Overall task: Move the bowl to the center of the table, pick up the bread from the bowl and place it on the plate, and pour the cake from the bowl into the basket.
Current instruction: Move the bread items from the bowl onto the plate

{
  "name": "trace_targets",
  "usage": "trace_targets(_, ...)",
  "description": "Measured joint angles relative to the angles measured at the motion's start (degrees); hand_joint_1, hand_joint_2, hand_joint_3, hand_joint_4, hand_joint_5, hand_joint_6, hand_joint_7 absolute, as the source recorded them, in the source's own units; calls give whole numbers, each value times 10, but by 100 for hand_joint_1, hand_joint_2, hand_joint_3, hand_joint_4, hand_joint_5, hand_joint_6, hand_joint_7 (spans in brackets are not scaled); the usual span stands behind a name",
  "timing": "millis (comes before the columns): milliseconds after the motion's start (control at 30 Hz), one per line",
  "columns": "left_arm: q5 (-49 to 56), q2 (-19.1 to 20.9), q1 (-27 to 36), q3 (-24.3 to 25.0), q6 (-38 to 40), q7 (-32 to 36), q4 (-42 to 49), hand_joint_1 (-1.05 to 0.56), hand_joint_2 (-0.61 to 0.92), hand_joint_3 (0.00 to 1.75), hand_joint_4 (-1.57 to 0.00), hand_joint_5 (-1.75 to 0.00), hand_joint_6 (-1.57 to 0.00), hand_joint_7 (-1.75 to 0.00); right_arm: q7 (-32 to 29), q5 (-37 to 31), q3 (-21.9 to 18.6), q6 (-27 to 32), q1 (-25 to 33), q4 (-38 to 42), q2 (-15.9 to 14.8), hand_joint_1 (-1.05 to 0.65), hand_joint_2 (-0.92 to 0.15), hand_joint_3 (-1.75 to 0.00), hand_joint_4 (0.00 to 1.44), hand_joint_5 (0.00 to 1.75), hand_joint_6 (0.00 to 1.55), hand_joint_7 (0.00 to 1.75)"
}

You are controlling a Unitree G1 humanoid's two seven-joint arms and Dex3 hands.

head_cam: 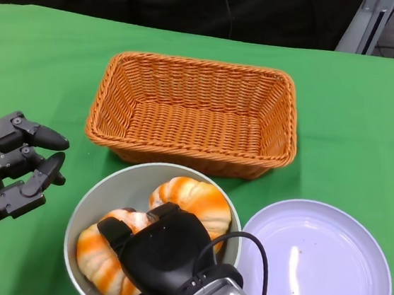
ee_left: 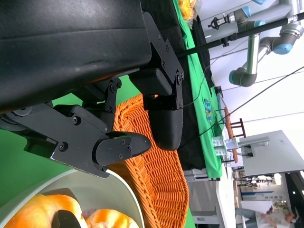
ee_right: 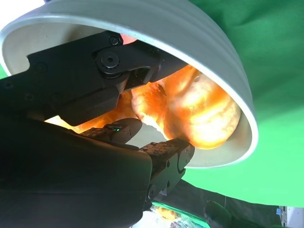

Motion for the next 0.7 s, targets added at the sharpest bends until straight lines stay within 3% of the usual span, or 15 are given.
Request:
trace_targets(167, 0, 0, 0, 0, 0, 0, 0, -12, 67, 70, -75, -143, -77, -114, -20, -6, 9, 7, -6, 24, 7, -71, -92, -35, 43, 5, 41, 2)
trace_targets(300, 2, -1, 1, -1, 0, 0, 0, -12, 66, 71, -75, -144, -78, -114, -31, -14, 15, 12, -18, 48, 16, -72, -92, -38, 48, 7, 43, 3)
trace_targets(700, 0, -1, 1, -1, -16, -1, 13, -14, 66, 72, -76, -143, -78, -114, -36, -11, 16, 15, -69, 111, 30, -67, -92, -14, 71, 18, 57, 5)
